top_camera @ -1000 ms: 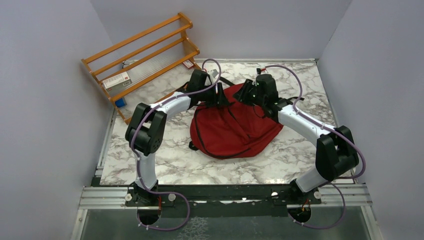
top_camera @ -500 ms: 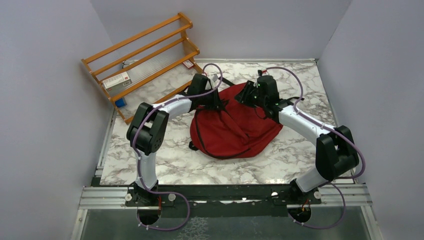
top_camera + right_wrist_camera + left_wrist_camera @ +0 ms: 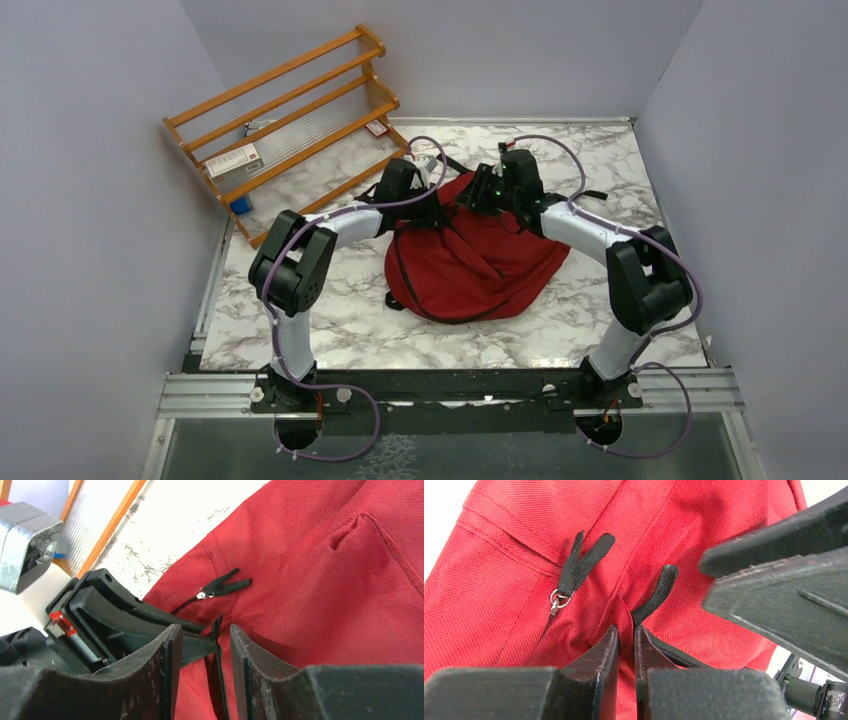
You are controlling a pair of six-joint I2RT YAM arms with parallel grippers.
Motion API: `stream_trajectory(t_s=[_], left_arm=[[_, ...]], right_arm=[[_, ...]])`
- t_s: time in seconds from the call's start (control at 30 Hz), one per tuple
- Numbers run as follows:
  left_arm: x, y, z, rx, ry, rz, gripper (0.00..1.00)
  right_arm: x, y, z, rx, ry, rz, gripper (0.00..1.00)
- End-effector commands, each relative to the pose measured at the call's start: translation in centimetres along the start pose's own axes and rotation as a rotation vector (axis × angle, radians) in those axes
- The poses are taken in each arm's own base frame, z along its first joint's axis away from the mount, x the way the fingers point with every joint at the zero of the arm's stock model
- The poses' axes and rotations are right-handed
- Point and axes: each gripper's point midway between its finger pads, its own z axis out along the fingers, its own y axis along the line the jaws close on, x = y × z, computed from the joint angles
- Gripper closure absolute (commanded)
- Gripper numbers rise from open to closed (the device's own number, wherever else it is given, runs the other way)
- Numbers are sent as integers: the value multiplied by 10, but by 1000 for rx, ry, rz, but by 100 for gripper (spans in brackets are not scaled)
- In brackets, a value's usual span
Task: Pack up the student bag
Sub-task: Zip the student bag at the center of the board.
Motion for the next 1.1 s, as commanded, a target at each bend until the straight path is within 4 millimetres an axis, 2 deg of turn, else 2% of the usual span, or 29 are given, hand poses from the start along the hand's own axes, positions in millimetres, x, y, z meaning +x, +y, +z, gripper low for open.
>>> stream_trajectory(t_s=[0.0, 0.23, 0.73, 1.07], left_arm=[[24, -13, -4, 33, 54, 9, 100], [22, -15, -5, 39, 46, 10, 100], [16, -19, -7, 48, 32, 11, 100], [15, -20, -5, 51, 33, 0, 100]], right_arm=[[-19, 16, 10, -72, -36, -7, 55], [-17, -3, 21, 20, -26, 12, 53], [25, -1, 33, -55, 162, 37, 54], [41, -1, 32, -88, 212, 65, 62]])
